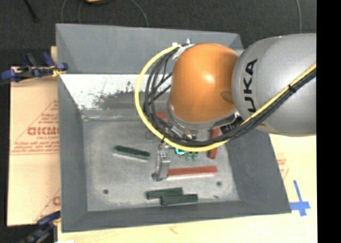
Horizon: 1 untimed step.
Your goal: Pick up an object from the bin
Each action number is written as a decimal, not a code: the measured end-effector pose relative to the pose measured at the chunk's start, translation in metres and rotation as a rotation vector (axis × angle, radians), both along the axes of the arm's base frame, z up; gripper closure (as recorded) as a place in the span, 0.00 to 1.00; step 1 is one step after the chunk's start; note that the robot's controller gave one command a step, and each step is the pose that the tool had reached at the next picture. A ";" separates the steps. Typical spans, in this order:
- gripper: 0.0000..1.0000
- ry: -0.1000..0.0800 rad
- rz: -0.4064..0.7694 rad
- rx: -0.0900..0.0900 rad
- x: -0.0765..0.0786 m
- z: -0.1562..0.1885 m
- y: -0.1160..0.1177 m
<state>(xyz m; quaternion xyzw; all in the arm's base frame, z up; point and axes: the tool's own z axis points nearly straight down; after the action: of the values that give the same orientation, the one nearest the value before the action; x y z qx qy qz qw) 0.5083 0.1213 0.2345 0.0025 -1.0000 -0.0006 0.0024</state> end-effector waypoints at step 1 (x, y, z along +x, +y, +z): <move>0.00 -0.008 -0.004 0.001 0.002 0.004 -0.001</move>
Offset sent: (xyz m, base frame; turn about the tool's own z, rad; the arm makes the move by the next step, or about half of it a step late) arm 0.0380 -0.0437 -0.1614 0.0144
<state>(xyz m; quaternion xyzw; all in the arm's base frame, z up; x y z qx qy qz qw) 0.5100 0.1207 0.2384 0.0008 -1.0000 -0.0012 -0.0015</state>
